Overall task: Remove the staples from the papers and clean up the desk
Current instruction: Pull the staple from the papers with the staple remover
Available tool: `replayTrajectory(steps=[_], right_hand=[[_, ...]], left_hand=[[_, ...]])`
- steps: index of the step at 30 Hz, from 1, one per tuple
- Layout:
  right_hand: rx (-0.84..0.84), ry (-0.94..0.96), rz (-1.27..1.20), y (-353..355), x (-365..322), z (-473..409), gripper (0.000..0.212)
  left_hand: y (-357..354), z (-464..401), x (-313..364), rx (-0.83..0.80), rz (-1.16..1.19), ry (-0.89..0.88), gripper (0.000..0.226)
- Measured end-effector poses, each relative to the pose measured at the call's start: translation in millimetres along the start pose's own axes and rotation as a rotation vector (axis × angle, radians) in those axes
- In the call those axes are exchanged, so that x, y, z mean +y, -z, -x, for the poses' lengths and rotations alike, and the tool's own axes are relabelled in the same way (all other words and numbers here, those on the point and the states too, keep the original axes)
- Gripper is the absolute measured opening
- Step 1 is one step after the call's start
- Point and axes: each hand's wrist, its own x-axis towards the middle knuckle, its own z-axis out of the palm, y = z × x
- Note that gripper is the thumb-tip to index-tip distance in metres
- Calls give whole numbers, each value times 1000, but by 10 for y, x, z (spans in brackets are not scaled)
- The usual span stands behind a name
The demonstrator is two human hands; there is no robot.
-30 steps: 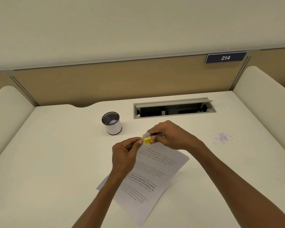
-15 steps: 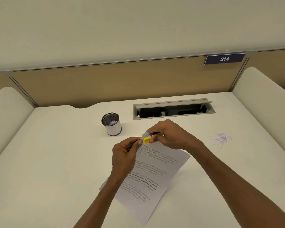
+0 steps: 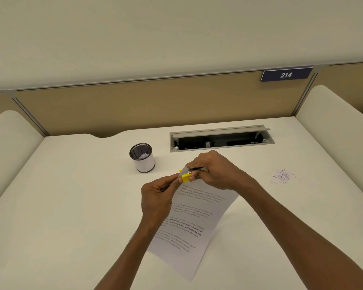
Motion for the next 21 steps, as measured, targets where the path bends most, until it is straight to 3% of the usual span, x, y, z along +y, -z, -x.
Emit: replayTrajectory(steps=[21], right_hand=[[19,11,29,-77,36,6,24]], left_hand=[[5,26,-29,-6,-16,10,20]])
